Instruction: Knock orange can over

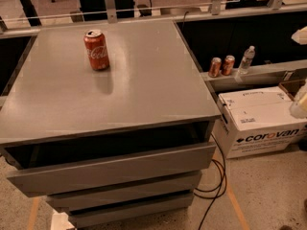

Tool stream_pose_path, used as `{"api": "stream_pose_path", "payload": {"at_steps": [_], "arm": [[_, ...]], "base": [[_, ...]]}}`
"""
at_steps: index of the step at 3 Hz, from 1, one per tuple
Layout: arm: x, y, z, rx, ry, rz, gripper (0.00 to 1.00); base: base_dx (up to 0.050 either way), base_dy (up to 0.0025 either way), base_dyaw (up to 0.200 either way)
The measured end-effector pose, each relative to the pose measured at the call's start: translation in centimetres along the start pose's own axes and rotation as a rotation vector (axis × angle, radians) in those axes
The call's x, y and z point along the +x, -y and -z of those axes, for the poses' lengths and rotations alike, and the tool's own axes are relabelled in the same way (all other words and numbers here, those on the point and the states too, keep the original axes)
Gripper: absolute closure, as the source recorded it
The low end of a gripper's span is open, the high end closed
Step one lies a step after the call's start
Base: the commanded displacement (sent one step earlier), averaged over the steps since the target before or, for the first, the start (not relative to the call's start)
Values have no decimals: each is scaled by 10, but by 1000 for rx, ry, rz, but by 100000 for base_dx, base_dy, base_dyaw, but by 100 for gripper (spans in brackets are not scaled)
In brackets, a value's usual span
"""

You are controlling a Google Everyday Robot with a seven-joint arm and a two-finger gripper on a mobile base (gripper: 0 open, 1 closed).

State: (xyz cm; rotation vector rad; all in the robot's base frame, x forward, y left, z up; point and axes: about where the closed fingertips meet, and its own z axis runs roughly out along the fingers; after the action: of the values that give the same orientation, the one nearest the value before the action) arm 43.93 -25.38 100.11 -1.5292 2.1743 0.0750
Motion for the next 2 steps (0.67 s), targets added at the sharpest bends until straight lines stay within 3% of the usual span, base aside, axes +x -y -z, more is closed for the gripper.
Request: {"api": "stream_pose_path", "payload": {"at_steps": [2], "arm": [[16,41,6,-55,121,-74,0]], "base": [[0,0,0]]}}
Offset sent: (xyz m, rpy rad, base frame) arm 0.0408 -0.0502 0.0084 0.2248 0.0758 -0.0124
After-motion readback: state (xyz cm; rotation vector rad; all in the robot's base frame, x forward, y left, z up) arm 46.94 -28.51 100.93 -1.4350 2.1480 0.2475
